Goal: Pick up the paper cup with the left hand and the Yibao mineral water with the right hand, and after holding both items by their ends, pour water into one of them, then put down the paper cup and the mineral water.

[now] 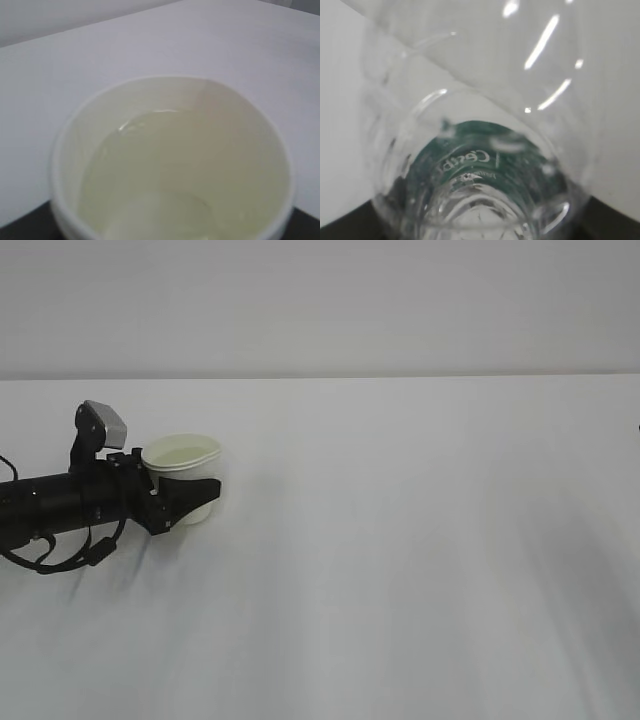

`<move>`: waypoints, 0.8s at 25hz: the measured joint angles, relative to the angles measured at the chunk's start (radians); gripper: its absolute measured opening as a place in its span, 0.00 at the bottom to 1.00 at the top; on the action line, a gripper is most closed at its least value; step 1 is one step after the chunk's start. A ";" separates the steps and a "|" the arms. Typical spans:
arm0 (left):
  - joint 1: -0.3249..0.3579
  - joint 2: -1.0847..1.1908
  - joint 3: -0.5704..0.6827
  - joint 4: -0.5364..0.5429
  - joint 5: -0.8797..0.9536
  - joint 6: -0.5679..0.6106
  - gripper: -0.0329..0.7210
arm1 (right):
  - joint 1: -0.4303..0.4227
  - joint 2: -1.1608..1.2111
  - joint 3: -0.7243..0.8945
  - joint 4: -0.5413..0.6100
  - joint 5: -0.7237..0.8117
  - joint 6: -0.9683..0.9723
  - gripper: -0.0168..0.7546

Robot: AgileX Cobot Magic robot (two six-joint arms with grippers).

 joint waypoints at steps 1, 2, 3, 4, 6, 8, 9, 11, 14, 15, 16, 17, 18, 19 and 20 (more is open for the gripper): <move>0.000 0.000 0.000 0.000 0.000 -0.002 0.67 | 0.000 0.000 0.000 0.000 0.000 0.000 0.60; 0.000 0.000 0.000 0.000 0.000 -0.004 0.67 | 0.000 0.000 0.000 0.000 0.000 0.000 0.60; 0.000 0.000 0.000 0.000 0.000 -0.004 0.68 | 0.000 0.000 0.000 0.000 0.000 0.000 0.60; 0.000 0.000 0.000 0.000 0.000 -0.006 0.68 | 0.000 0.000 0.000 0.000 0.000 0.000 0.60; 0.000 0.000 0.000 0.000 0.000 -0.007 0.68 | 0.000 0.000 0.000 0.000 0.000 0.000 0.60; 0.000 0.000 0.000 0.000 0.000 -0.007 0.68 | 0.000 0.000 0.000 0.000 0.000 0.000 0.60; 0.000 0.000 0.000 -0.004 0.000 -0.005 0.68 | 0.000 0.000 0.000 0.000 0.000 0.000 0.60; 0.000 0.000 0.000 -0.015 0.000 0.014 0.68 | 0.000 0.000 0.000 0.000 0.000 0.000 0.60; 0.000 0.000 0.000 -0.035 0.000 0.043 0.68 | 0.000 0.000 0.000 0.000 0.000 0.000 0.60; 0.000 0.000 0.000 -0.037 0.000 0.051 0.68 | 0.000 0.000 0.000 0.000 0.000 0.000 0.60; 0.000 0.000 0.000 -0.040 0.000 0.055 0.68 | 0.000 0.000 0.000 0.000 0.000 0.000 0.60; 0.000 0.000 0.000 -0.046 0.000 0.060 0.68 | 0.000 0.000 0.000 0.000 0.000 0.000 0.60; 0.000 0.000 0.000 -0.050 0.000 0.062 0.68 | 0.000 0.000 0.000 0.000 0.000 0.000 0.60; 0.000 0.000 0.000 -0.058 0.000 0.064 0.68 | 0.000 0.000 0.000 0.000 0.000 0.000 0.60; 0.000 0.000 0.000 -0.071 0.000 0.068 0.68 | 0.000 0.000 0.000 0.000 0.000 0.000 0.60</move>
